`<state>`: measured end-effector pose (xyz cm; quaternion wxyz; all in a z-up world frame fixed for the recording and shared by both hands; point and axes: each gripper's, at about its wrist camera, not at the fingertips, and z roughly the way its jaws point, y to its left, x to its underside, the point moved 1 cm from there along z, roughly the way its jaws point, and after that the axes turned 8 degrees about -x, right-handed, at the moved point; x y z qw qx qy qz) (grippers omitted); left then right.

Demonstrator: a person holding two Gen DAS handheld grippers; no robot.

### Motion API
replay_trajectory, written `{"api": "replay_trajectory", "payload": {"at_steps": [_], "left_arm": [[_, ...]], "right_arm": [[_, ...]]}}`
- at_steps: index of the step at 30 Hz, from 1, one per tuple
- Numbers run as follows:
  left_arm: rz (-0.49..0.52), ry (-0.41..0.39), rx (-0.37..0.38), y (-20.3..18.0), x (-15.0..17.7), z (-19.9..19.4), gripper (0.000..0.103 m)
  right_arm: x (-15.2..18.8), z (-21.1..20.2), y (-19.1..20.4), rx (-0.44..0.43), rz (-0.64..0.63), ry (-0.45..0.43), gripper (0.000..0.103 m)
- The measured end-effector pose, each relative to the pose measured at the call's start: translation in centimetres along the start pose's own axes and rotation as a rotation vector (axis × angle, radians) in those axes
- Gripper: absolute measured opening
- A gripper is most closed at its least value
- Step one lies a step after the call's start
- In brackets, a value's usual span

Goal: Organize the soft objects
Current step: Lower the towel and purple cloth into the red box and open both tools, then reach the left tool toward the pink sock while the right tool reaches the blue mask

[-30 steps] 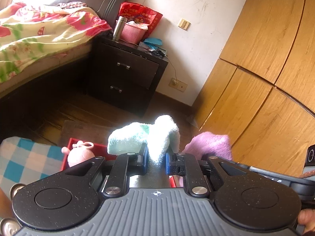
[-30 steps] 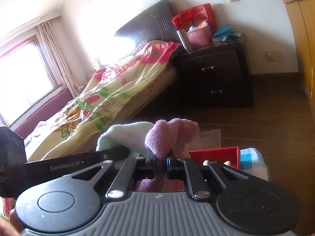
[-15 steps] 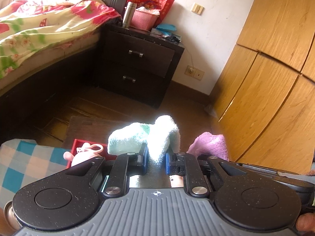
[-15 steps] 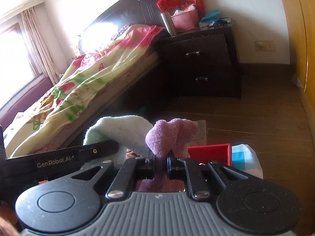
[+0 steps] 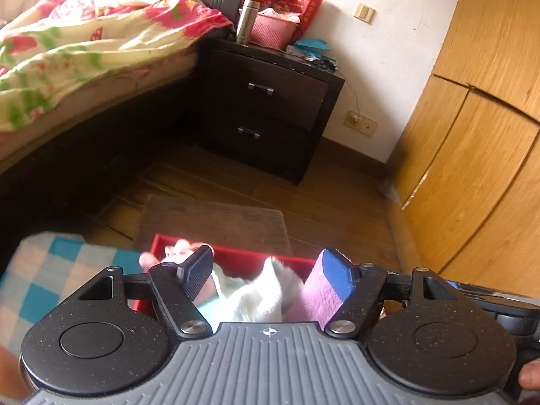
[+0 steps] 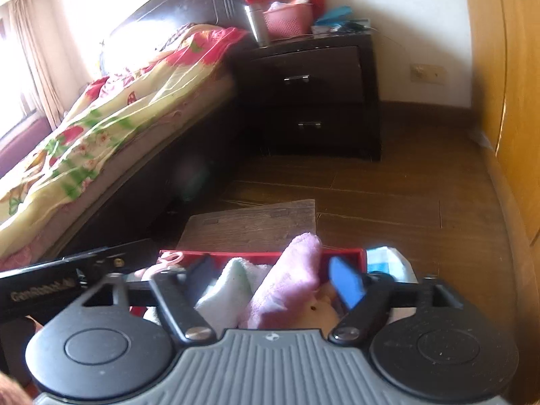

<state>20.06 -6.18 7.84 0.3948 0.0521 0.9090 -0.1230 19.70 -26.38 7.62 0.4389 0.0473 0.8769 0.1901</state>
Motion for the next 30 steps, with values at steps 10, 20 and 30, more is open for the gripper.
{"api": "replay_trajectory", "payload": {"at_steps": [10,20,30], "left_arm": [[0.006,0.147,0.037,0.8,6.8,-4.7,0.073],[0.139,0.325,0.086,-0.5,16.5,-8.4,0.073],[0.126,0.328,0.061,0.4,18.4,-9.6,0.073]], "right_arm": [[5.8,-3.9,1.8,0.006,-0.014,0.128,0.063],[11.5,-6.4,2.4,-0.006,0.014,0.234,0.071],[15.8,-6.8,3.9,-0.007,-0.020,0.329,0.071]]}}
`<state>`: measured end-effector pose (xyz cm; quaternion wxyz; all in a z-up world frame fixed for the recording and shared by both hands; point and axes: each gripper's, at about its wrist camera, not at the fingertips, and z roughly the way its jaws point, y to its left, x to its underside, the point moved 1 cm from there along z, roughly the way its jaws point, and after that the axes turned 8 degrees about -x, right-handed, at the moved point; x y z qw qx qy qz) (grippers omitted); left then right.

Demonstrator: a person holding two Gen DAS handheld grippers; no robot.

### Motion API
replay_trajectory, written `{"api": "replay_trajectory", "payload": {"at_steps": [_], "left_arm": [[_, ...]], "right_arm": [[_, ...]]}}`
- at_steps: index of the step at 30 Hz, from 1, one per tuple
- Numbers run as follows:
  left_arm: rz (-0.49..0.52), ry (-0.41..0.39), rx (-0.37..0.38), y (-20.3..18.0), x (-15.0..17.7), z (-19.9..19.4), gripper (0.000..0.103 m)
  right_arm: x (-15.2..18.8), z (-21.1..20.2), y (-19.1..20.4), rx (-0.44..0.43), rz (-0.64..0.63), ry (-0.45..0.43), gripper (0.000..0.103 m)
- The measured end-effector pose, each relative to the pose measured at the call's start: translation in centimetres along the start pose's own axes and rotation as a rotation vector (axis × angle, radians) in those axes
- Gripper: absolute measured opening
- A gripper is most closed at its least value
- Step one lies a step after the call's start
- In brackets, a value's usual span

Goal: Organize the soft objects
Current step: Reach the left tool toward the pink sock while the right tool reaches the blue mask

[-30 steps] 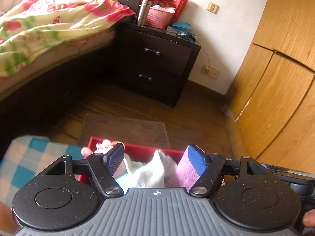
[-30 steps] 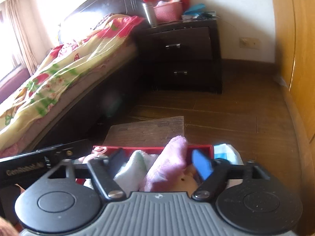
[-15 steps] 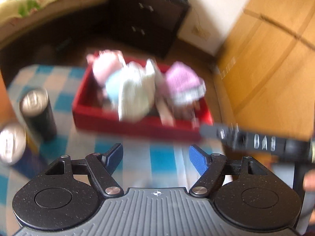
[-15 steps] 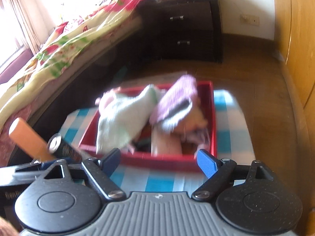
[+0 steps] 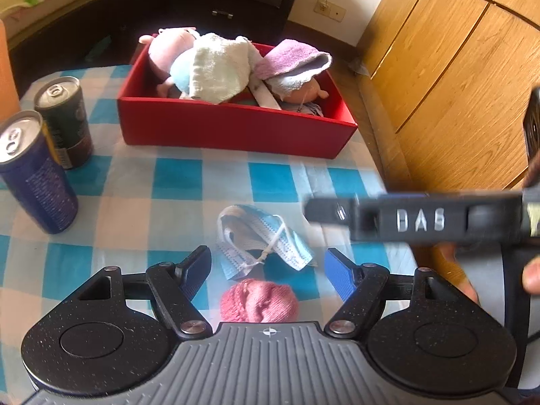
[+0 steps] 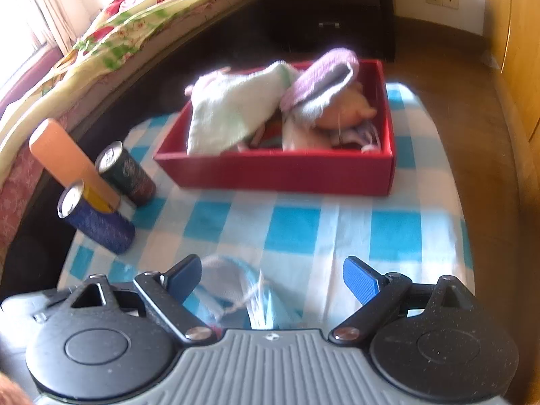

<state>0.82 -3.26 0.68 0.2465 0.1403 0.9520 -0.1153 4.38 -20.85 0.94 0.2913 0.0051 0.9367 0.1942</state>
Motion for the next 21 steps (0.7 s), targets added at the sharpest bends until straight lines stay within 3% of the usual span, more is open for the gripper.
{"api": "replay_trajectory", "payload": {"at_steps": [5,11,21], "left_arm": [[0.031,0.020,0.002,-0.3,0.6,0.1,0.073],[0.054,0.052,0.032,-1.0,1.6,0.4,0.073],[0.079,0.094,-0.006,-1.6,2.2,2.7,0.073]], "right_arm": [[2.0,0.1,-0.6,0.070,-0.003,0.036,0.071],[3.0,-0.5,-0.8,0.060,-0.001,0.045,0.071],[3.4,-1.1,-1.7,0.071,0.015,0.039,0.072]]}}
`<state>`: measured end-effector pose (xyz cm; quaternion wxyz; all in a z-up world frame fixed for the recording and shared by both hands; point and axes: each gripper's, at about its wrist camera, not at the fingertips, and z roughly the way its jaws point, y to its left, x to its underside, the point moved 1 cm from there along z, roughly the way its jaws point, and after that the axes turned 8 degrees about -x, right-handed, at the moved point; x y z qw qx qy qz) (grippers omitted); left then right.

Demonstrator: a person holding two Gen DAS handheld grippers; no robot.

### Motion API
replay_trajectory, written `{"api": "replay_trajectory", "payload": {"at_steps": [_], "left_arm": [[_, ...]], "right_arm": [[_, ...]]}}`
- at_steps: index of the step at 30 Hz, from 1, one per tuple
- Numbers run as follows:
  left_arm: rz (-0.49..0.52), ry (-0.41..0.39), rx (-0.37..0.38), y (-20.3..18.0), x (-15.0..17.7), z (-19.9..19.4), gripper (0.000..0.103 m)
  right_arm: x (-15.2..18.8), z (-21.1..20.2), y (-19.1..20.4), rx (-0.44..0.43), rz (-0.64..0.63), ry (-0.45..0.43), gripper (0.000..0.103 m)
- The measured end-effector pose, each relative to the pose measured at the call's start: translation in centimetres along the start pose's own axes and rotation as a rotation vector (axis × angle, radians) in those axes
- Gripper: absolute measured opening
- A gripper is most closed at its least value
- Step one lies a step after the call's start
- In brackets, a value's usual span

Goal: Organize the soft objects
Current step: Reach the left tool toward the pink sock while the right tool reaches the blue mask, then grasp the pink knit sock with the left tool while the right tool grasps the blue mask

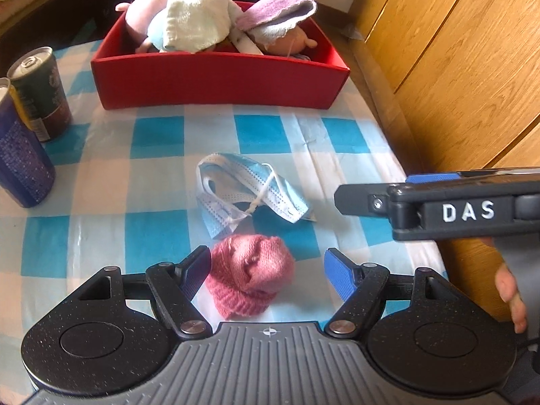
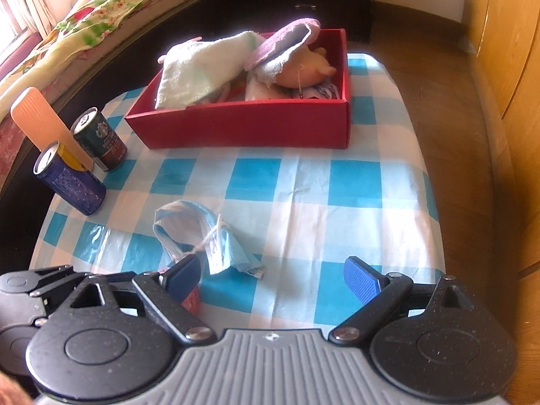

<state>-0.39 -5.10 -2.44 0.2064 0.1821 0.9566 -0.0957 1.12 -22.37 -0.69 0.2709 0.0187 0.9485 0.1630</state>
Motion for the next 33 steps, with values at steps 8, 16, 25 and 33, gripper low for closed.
{"api": "replay_trajectory", "payload": {"at_steps": [8,16,25,33], "left_arm": [[0.002,0.077,-0.057,0.6,0.5,1.8,0.049],[0.025,0.050,-0.062,1.4,0.9,0.0,0.043],[0.019,0.025,-0.120,3.0,1.1,-0.7,0.044],[0.030,0.015,-0.161,3.6,0.9,-1.0,0.044]], "right_arm": [[-0.9,0.3,0.3,-0.013,0.005,-0.013,0.072],[-1.5,2.2,2.3,-0.009,-0.025,0.006,0.072],[-3.0,7.0,5.5,0.006,-0.099,0.027,0.075],[-1.7,9.7,5.6,0.050,-0.142,0.119,0.057]]}}
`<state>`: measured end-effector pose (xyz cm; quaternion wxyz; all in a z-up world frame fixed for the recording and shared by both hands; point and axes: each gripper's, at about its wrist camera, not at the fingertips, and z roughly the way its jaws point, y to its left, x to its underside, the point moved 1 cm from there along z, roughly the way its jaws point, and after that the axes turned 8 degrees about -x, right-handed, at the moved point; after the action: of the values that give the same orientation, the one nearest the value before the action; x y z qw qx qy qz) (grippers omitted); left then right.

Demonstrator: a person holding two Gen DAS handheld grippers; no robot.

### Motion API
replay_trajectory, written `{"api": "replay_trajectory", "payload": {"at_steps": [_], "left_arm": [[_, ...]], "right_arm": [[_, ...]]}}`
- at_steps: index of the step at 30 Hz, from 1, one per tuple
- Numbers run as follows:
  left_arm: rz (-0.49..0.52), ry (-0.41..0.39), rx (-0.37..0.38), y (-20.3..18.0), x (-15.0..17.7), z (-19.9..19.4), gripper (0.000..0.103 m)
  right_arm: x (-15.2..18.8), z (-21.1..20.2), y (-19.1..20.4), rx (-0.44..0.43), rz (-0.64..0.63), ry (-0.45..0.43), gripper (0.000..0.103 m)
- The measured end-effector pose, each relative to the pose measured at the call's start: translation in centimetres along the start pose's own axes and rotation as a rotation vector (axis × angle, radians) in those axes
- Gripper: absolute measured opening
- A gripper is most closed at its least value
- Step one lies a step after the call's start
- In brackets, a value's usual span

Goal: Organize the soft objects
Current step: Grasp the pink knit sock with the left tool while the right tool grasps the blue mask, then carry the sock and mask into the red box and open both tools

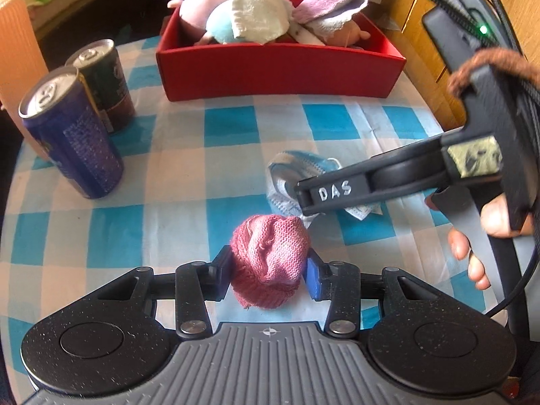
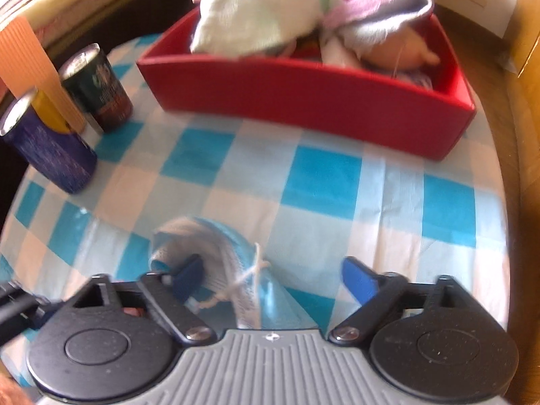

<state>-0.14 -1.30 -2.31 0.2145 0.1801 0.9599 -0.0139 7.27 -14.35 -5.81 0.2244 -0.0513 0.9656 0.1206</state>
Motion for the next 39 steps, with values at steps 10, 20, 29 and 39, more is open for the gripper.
{"api": "replay_trajectory", "payload": {"at_steps": [10,20,29,39], "left_arm": [[0.016,-0.023,-0.013,-0.6,-0.2,-0.3,0.044],[0.030,-0.080,-0.032,-1.4,-1.6,-1.2,0.044],[-0.078,-0.184,-0.001,0.1,-7.2,-3.1,0.044],[-0.188,-0.255,-0.033,2.8,-15.7,-1.8,0.044]], "right_arm": [[0.9,-2.0,0.6,-0.024,-0.048,-0.017,0.000],[0.4,-5.6,-0.8,-0.074,-0.004,-0.111,0.000],[-3.0,-9.2,-4.0,-0.068,0.091,-0.255,0.000],[-9.0,-9.1,-6.3,-0.029,0.127,-0.346,0.000]]}}
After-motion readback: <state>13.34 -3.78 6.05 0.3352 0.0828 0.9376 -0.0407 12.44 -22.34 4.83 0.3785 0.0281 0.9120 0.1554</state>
